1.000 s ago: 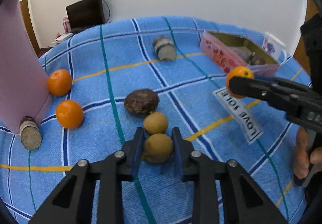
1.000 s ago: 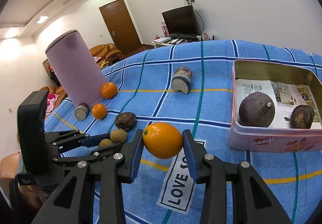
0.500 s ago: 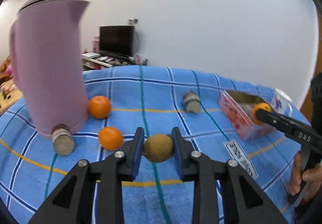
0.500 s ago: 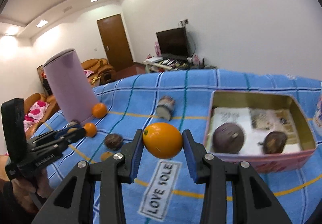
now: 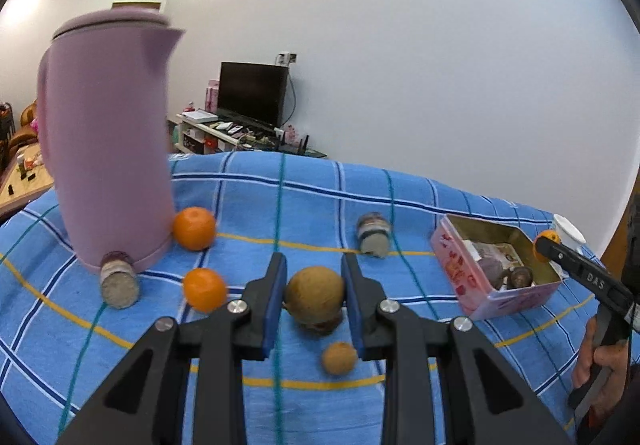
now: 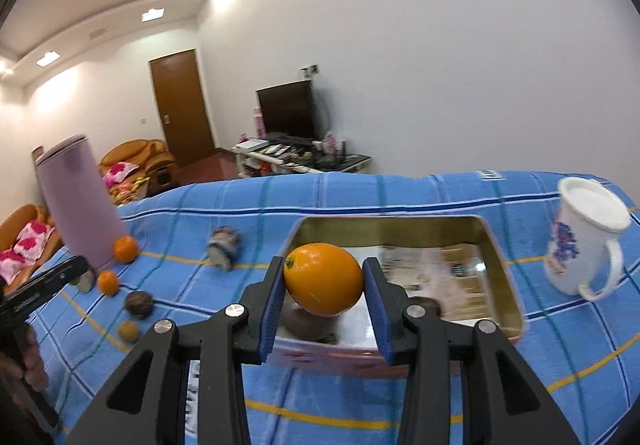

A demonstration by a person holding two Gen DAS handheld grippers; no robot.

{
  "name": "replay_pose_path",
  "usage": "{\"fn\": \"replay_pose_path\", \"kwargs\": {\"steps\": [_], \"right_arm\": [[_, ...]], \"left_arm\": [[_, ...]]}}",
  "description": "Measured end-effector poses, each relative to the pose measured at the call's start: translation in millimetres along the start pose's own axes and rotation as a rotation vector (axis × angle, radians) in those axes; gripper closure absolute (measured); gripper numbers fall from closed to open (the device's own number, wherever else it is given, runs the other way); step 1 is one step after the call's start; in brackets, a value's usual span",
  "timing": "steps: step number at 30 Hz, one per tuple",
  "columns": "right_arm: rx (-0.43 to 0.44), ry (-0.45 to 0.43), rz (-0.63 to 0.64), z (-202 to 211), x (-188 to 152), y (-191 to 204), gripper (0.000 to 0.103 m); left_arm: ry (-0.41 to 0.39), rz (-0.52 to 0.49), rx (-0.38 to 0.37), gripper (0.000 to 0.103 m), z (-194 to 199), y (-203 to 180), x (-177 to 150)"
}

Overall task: Organize fruits
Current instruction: 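Carry the orange and yellow fruit over the pink tin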

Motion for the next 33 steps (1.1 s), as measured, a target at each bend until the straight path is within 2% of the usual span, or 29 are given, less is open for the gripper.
{"fn": "replay_pose_path", "kwargs": {"steps": [14,23,33], "right_arm": [[-0.116,-0.016,-0.032,-1.7,12.8,-62.0,0.062],[-0.157,-0.014,-0.03,-9.0,14.1,-75.5,0.062],[-0.191,0.014,-0.007,-26.3,10.1,-82.4,0.062]], "left_arm": [[0.035,-0.09,-0.071,0.073,-27.3,-85.7,-0.7],[0.05,-0.138,-0.117,0.073,-53.3,-146.1,2.2],[0.076,-0.173,-0.122,0.073,-85.1,-199.3,0.5]]}}
Point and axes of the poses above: each gripper's, at about its wrist camera, not at the fingertips, and z roughly against the way its jaws point, y to its left, x to its top, the point moved 1 cm from there along -z, roughly the way its jaws point, and after that the axes turned 9 degrees about -y, right-handed, at the moved point
